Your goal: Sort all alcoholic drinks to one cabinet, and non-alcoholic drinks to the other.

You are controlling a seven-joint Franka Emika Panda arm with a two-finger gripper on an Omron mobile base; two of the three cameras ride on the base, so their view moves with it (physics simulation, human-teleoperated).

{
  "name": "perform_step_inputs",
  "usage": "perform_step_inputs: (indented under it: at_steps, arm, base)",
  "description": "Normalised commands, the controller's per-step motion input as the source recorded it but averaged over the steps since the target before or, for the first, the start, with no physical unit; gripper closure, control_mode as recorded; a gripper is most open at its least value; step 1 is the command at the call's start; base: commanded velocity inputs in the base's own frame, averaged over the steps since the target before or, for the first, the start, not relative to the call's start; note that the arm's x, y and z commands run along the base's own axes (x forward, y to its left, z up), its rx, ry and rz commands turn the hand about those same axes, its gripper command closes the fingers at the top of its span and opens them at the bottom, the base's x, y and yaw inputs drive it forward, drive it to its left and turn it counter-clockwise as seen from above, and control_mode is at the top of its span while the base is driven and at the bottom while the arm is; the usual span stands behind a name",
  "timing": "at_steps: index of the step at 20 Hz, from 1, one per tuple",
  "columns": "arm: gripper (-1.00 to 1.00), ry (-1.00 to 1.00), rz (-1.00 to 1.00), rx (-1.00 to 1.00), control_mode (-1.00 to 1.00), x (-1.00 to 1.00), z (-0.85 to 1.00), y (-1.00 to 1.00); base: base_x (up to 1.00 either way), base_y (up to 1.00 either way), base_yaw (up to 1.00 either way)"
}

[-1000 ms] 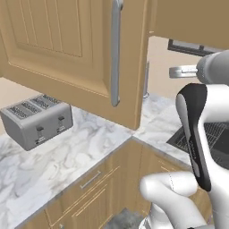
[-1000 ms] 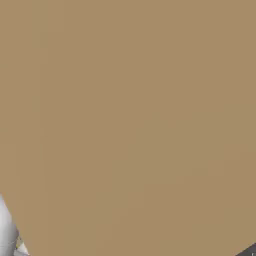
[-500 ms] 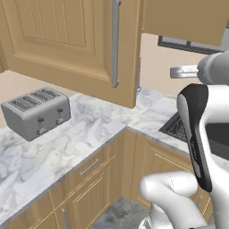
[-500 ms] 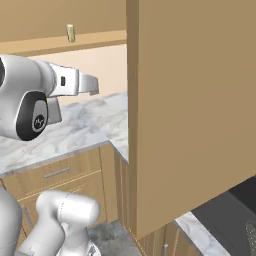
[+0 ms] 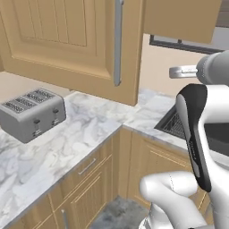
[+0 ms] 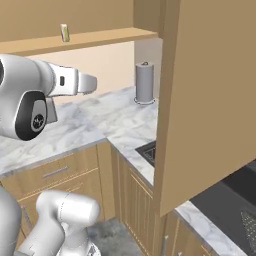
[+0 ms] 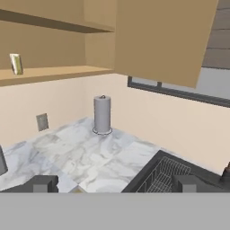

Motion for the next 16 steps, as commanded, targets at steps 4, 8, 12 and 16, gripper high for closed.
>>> perform_step_inputs:
  at_steps: [4, 8, 12, 16]
  arm:
    - [-1.0, 0.0, 0.0, 0.0, 1.0, 0.0, 0.0, 0.0]
    - [-1.0, 0.0, 0.0, 0.0, 1.0, 0.0, 0.0, 0.0]
    - [-1.0, 0.0, 0.0, 0.0, 1.0, 0.0, 0.0, 0.0]
    - [-1.0, 0.0, 0.0, 0.0, 1.0, 0.0, 0.0, 0.0]
  base:
    - [-0.11, 0.0, -0.21]
    - [-0.19, 0.02, -0.21]
    - [-0.3, 0.04, -0.2]
    - [-0.38, 0.06, -0.2]
